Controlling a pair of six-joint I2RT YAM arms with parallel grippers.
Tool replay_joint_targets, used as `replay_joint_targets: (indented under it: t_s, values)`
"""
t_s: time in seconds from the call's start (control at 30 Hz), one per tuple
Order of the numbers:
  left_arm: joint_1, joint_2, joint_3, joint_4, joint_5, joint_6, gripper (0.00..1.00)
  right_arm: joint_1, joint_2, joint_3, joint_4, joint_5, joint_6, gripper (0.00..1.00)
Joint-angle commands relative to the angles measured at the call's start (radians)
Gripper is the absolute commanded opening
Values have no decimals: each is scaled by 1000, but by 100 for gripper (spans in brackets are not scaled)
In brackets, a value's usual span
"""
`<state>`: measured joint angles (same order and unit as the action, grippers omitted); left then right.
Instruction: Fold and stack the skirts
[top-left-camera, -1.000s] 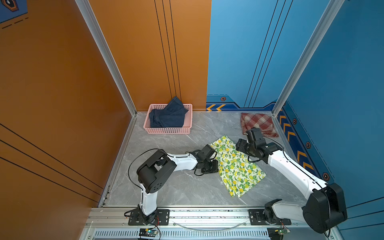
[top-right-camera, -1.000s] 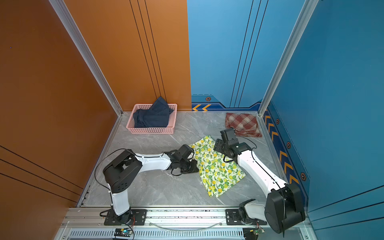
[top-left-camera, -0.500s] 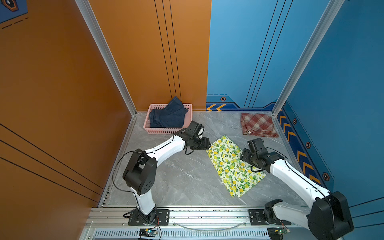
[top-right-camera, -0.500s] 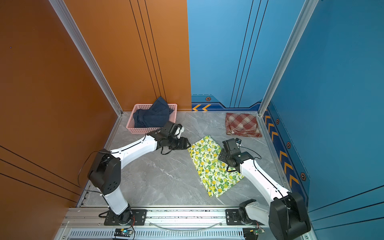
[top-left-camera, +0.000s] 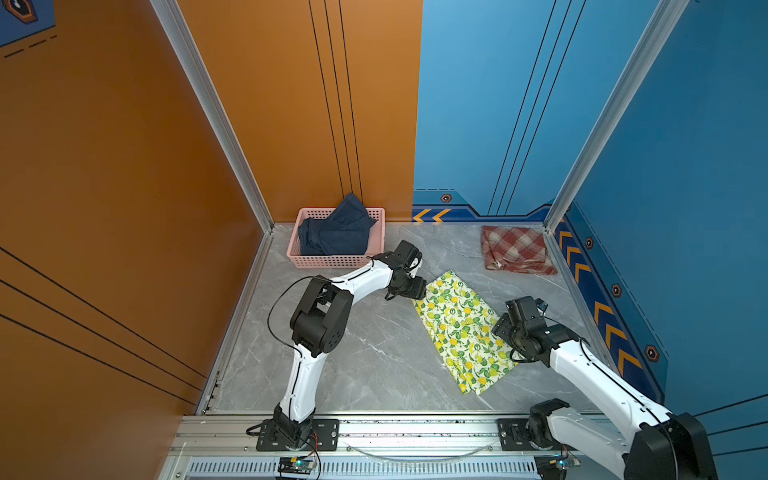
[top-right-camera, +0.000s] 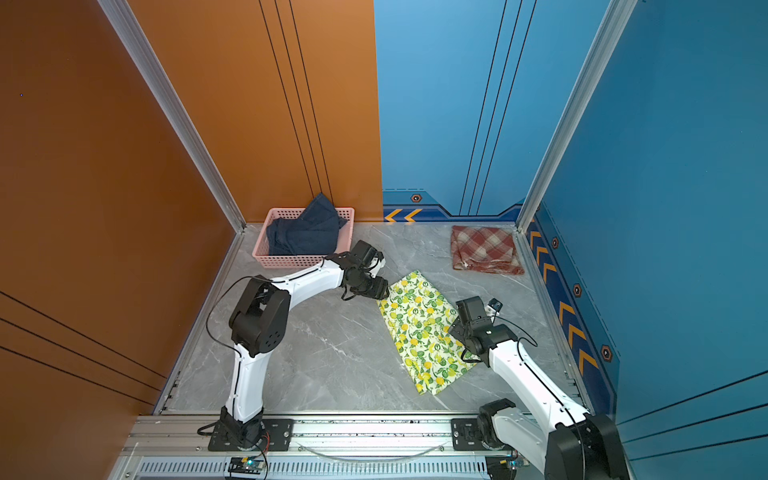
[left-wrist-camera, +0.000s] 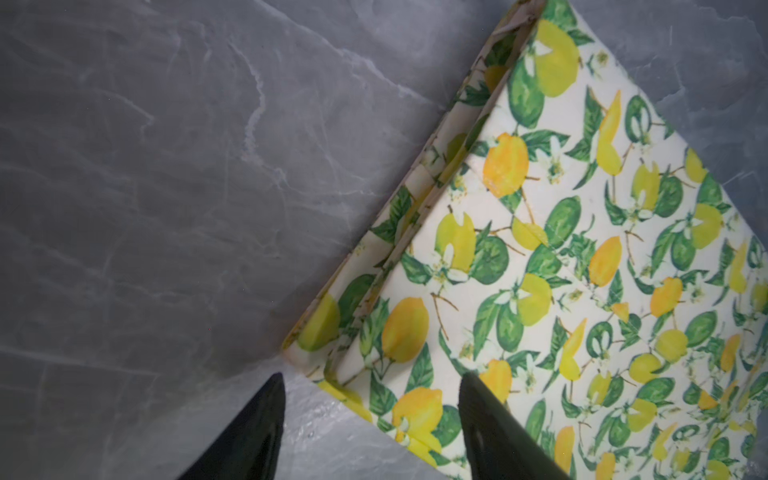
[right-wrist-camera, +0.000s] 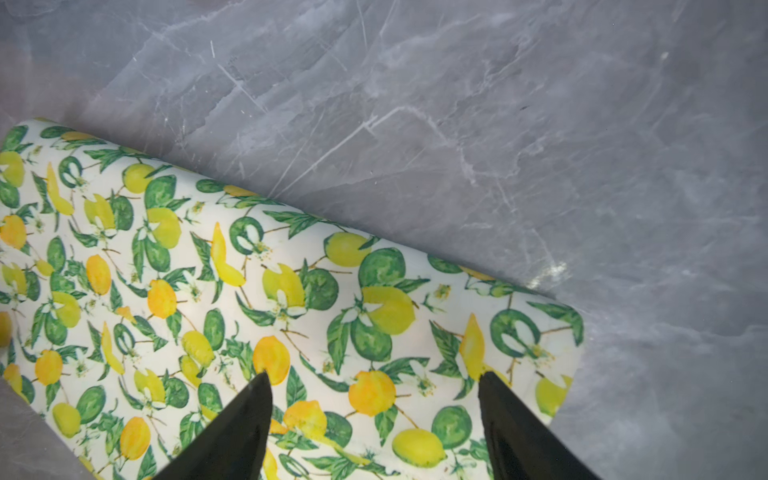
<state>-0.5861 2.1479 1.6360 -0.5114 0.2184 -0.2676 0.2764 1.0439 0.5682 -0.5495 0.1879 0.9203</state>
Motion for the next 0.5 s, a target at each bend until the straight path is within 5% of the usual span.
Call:
replay_joint_targets:
  t_s: [0.0,0.1,0.33,0.47]
  values:
    - [5,34,42,-29,-21,34,64,-17,17,-36,1,-13,26,79]
    - [5,54,50,-29,-30,34,56,-38,35,-62,46,-58,31,79]
    - [23,89,101,-72,-66,15,15,-56,122,-98,165,-120,29,76]
    - [45,76,101,-76,-66,-9,0,-64,224,-88,250,-148,16,73]
